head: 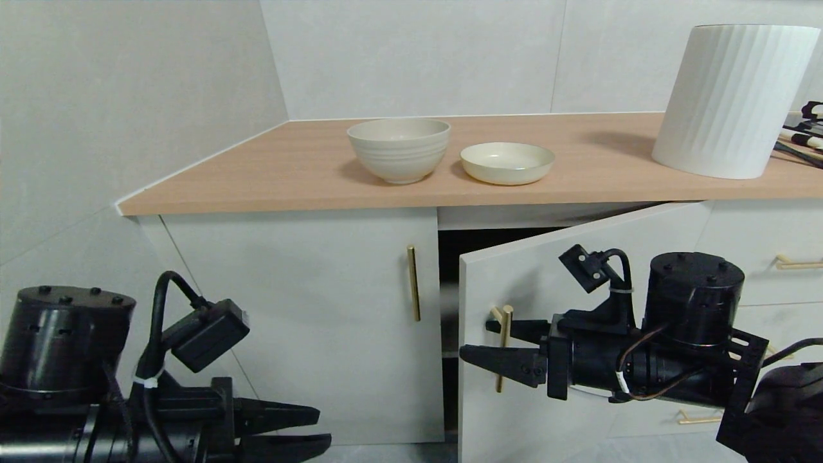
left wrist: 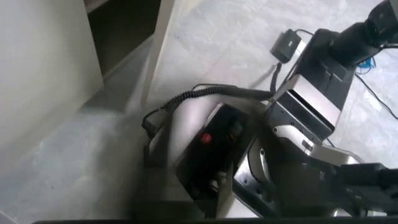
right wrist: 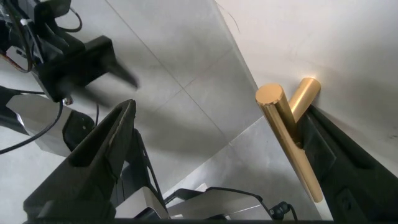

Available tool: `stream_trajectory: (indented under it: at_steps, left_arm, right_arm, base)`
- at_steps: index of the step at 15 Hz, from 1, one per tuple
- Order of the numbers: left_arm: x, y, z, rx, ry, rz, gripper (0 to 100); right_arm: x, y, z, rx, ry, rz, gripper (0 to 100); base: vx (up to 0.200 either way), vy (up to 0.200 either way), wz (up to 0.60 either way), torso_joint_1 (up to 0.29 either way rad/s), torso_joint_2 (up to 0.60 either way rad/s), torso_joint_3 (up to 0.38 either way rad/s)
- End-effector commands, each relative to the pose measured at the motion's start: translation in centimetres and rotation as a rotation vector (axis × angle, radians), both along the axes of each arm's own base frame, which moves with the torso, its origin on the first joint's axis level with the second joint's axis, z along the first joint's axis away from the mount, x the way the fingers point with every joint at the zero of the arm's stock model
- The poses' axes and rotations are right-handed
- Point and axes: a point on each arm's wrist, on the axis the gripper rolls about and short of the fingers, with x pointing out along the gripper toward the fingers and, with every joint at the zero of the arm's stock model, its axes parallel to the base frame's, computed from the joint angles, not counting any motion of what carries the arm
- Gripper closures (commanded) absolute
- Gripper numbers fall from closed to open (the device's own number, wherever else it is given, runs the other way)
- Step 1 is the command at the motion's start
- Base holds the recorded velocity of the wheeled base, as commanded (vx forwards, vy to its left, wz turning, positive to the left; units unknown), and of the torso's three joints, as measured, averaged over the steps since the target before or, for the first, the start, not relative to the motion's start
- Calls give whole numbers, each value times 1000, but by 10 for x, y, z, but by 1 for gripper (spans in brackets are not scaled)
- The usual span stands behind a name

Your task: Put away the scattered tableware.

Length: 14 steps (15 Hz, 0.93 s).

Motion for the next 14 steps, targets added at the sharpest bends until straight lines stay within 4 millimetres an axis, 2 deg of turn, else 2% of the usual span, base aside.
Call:
stream_trajectory:
  at_steps: [1,3,4,6,7,8,9,11,14]
  left_arm:
    - [6,-3,-4,4,17,1,100]
    - [20,-8,-9,-10,-9,12,100]
    - [34,-16,-18,-14,-70,27,100]
    - [45,-34,-27,-1,-134,38,100]
    - [52,-52,-28,-12,-143,43,100]
    - [53,-56,-28,-15,-142,42,100]
    - [59,-74,-24,-38,-150,24,100]
    - [70,-84,-9,-92,-165,35,100]
    - [86,-92,-16,-171,-48,85,100]
  right_arm:
    - [0,0,-1,-3,4,1,0]
    - [0,0,-1,-3,4,1,0]
    - [0,0,-2,-5,7,1,0]
    - [0,0,-2,-5,7,1,0]
    - [0,0,-2,-5,7,0,0]
    - [0,0,-2,-5,7,0,0]
    - [0,0,-2,-5,5,-2,0]
    - [0,0,-2,-5,5,-2,0]
    - [0,0,-1,-4,4,-5,0]
  base:
    - [0,0,0,0,0,0]
    - [0,0,0,0,0,0]
    - [0,0,0,0,0,0]
    - [0,0,0,0,0,0]
    - [0,0,0,0,0,0]
    - [0,0,0,0,0,0]
    - [0,0,0,0,0,0]
    - [0,0,0,0,0,0]
    - [0,0,0,0,0,0]
